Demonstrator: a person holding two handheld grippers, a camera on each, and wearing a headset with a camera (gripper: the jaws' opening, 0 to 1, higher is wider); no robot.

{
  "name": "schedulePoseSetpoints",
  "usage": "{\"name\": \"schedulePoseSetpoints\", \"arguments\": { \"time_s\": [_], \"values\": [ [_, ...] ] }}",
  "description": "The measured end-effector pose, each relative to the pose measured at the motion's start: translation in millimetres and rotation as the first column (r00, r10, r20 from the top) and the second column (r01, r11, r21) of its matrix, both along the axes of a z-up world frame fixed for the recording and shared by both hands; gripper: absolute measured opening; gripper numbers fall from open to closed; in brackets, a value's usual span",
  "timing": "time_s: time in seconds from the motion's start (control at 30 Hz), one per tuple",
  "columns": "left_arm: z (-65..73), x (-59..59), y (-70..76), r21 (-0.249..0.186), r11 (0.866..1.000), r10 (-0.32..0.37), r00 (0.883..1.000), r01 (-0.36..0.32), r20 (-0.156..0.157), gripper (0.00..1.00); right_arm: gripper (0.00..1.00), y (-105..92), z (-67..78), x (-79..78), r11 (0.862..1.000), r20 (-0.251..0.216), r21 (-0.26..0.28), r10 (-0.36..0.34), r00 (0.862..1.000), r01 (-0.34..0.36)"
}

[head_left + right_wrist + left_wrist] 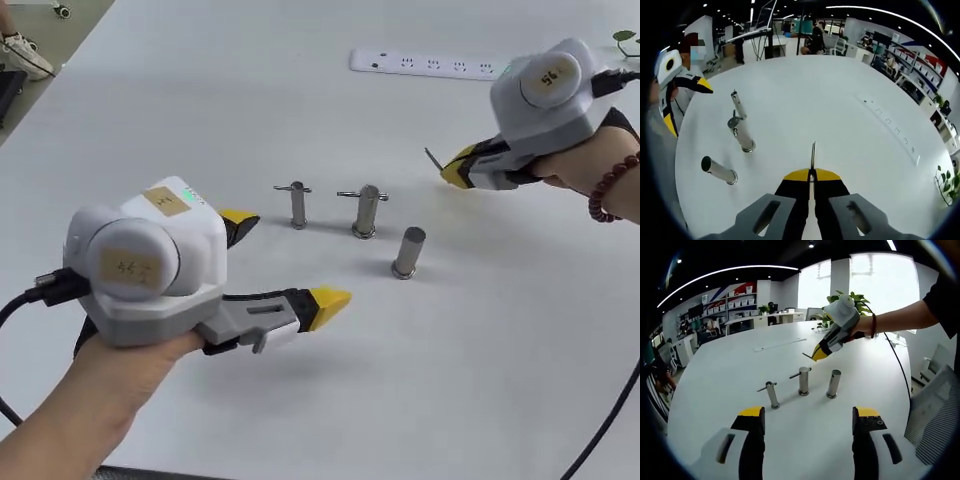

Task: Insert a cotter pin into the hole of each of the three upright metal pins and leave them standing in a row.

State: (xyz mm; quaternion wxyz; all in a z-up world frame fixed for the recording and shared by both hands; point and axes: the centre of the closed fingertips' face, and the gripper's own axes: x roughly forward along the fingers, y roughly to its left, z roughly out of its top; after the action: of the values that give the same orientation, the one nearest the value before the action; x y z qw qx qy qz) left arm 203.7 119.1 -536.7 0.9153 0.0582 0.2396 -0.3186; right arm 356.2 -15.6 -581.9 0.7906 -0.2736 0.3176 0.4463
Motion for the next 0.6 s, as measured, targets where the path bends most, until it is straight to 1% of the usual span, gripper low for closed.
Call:
{"name": "schedulePoseSetpoints", "arguments": {
  "time_s": [0.1, 0.2, 0.23, 0.3, 0.33, 0.37, 0.5, 0.53, 0.57, 0.6],
  "values": [
    [3.1, 1.6, -1.8, -0.001, 1.000, -0.005, 1.000, 0.005, 0.005, 0.68, 0.00, 1.8, 3.4, -4.3, 1.000, 0.017, -0.001, 0.019, 1.000, -0.019],
    [6.3, 4.4, -5.0, -0.009, 1.000, -0.010, 1.000, 0.010, 0.004, 0.65, 0.00, 4.1, 10.5, -15.2, 0.999, 0.048, -0.005, 0.052, 0.998, -0.052],
    [7.0, 5.1, -5.7, -0.012, 1.000, -0.011, 1.000, 0.011, 0.003, 0.64, 0.00, 4.3, 11.6, -16.7, 0.998, 0.053, -0.006, 0.059, 0.997, -0.059],
    [8.6, 7.3, -7.5, -0.026, 1.000, -0.010, 1.000, 0.010, -0.006, 0.63, 0.00, 6.3, 16.0, -26.2, 0.997, 0.065, -0.007, 0.077, 0.995, -0.077],
    [9.2, 7.8, -8.2, -0.032, 0.999, -0.009, 1.000, 0.009, -0.011, 0.61, 0.00, 7.2, 14.8, -27.1, 0.996, 0.063, -0.005, 0.084, 0.994, -0.084],
    [10.0, 8.5, -9.0, -0.040, 0.999, -0.009, 1.000, 0.008, -0.015, 0.60, 0.00, 8.3, 14.8, -28.6, 0.996, 0.064, 0.001, 0.088, 0.994, -0.088],
    [14.7, 11.6, -12.9, -0.061, 0.998, -0.014, 1.000, 0.013, -0.023, 0.55, 0.00, 16.0, 23.7, -46.2, 0.993, 0.071, 0.036, 0.110, 0.991, -0.112],
    [15.6, 12.3, -13.9, -0.065, 0.998, -0.017, 1.000, 0.016, -0.025, 0.54, 0.00, 19.5, 26.5, -52.1, 0.991, 0.076, 0.047, 0.126, 0.989, -0.129],
    [16.5, 12.8, -15.2, -0.071, 0.997, -0.022, 0.999, 0.020, -0.029, 0.53, 0.00, 21.3, 28.7, -55.8, 0.989, 0.080, 0.053, 0.133, 0.988, -0.137],
    [17.6, 13.3, -17.4, -0.083, 0.996, -0.027, 0.999, 0.023, -0.041, 0.51, 0.00, 23.3, 31.1, -60.7, 0.988, 0.084, 0.057, 0.142, 0.986, -0.147]
  ]
}}
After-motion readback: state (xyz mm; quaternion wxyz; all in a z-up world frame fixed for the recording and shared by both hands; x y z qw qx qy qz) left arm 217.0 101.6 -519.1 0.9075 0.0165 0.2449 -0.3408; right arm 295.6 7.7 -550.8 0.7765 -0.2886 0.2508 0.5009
